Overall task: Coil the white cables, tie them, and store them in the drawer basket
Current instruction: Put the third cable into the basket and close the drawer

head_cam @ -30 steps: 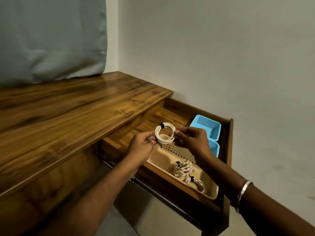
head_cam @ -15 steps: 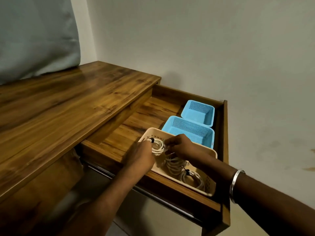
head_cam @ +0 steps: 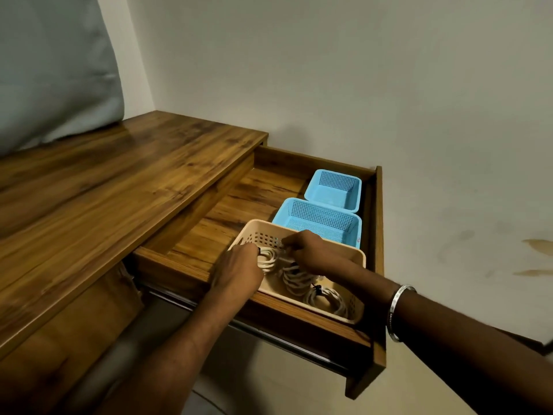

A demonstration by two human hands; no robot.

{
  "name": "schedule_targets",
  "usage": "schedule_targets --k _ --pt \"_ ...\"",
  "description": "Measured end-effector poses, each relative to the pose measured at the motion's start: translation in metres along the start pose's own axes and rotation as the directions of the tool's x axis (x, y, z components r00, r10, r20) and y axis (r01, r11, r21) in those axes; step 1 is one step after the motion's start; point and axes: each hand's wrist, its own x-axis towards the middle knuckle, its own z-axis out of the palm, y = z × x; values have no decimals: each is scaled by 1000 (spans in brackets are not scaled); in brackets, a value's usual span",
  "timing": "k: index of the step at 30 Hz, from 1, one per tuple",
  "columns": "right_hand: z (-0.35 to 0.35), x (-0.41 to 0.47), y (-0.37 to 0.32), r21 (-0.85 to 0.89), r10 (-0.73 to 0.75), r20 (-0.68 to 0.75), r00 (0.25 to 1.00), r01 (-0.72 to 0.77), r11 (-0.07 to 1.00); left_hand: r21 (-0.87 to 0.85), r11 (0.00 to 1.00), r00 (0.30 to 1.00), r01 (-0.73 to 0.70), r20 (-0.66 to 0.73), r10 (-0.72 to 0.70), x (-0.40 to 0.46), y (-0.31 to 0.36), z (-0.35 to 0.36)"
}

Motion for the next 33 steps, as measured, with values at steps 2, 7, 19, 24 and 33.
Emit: schedule_targets --k 2,7,19,24,33 --pt "-6 -8 1 49 -17 -68 998 21 999 -30 999 996 -28 -86 25 -3 3 -1" --pt "-27 -38 8 223 -52 -264 963 114 968 -111 972 959 -209 -218 181 -11 36 -14" --pt "-49 -95 108 516 372 -573 731 -30 856 11 877 876 -481 -35 481 -44 159 58" --pt "-26 -84 105 604 379 -512 771 9 797 39 888 888 -459 -5 459 -33 149 61" --pt "-7 -63 86 707 330 -462 823 118 697 83 900 901 -427 -43 432 -12 115 47"
